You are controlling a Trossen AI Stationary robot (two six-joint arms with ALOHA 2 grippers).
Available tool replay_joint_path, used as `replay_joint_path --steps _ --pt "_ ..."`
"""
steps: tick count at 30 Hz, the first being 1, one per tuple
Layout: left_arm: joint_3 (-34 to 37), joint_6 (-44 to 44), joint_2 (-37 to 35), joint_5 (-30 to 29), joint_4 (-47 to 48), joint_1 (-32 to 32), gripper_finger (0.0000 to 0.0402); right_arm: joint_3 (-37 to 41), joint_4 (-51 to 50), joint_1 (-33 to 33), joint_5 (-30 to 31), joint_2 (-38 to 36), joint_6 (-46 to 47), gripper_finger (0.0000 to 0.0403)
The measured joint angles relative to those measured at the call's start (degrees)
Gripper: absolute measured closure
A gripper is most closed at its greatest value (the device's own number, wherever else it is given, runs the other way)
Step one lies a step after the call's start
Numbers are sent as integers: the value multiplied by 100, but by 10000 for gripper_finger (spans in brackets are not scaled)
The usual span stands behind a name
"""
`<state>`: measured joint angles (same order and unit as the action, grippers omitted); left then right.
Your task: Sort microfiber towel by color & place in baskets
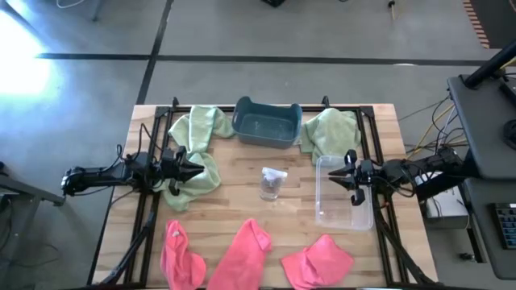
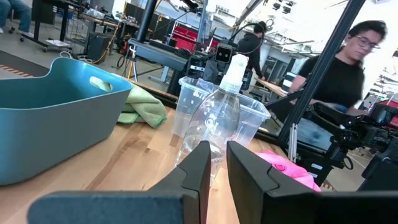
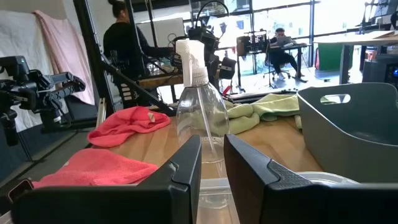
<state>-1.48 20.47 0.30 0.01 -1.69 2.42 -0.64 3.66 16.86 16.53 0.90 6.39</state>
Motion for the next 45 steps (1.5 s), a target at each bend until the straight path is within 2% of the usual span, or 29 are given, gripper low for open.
replay_joint_path --steps 45 --pt "0 0 -2 0 2 -2 364 0 -1 0 0 0 -101 339"
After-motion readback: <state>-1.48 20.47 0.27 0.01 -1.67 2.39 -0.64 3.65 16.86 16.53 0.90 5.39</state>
